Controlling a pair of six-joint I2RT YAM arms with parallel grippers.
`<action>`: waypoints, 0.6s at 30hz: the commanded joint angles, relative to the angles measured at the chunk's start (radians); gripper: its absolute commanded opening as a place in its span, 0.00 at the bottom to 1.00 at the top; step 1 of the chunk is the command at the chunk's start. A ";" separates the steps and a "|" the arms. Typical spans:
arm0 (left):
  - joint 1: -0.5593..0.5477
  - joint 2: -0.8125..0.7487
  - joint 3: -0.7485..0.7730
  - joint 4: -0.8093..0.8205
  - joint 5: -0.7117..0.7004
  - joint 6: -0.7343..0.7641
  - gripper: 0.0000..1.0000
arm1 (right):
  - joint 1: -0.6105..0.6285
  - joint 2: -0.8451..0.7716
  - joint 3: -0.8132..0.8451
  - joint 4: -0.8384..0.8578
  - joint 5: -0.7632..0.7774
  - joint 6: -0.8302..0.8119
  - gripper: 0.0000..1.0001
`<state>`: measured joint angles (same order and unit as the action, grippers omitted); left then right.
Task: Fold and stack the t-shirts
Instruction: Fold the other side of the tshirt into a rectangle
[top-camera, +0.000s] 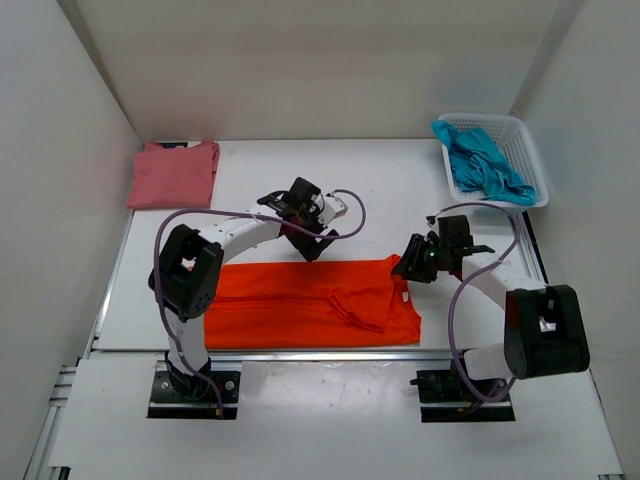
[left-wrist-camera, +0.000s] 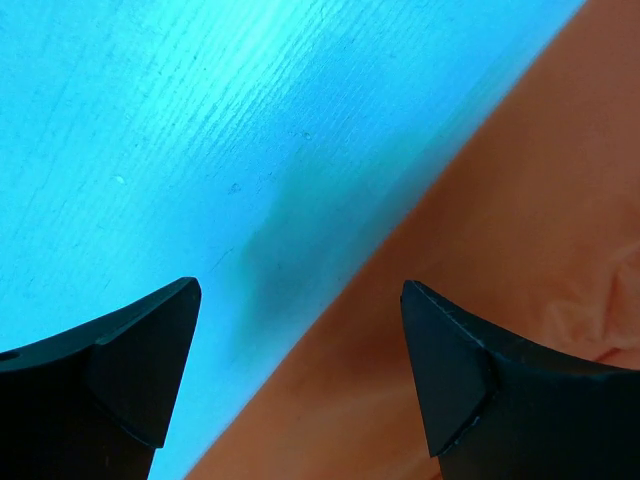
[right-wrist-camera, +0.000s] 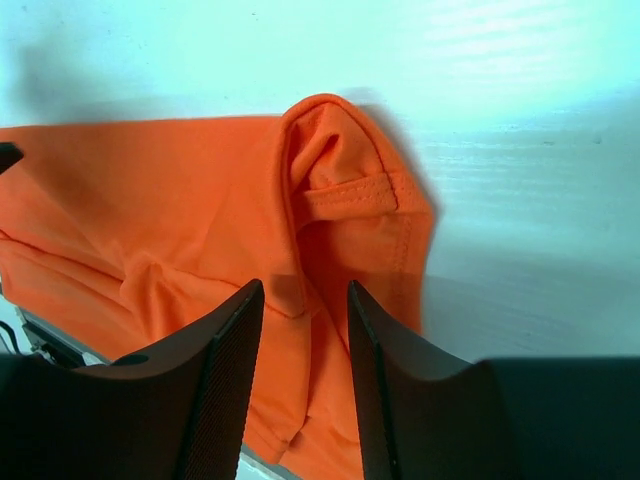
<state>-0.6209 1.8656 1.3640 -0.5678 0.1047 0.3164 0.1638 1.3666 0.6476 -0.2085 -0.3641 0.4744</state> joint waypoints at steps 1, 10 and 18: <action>0.012 0.032 -0.019 0.034 -0.042 0.015 0.92 | 0.006 0.025 0.037 0.037 -0.019 -0.023 0.44; 0.024 0.095 -0.029 0.016 -0.005 0.050 0.56 | 0.003 0.104 0.032 0.100 -0.096 0.017 0.28; 0.027 0.087 -0.057 0.013 -0.002 0.046 0.20 | -0.029 0.091 -0.003 0.110 -0.121 0.033 0.00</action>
<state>-0.6025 1.9663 1.3315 -0.5453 0.1047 0.3519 0.1520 1.4700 0.6518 -0.1310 -0.4580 0.5068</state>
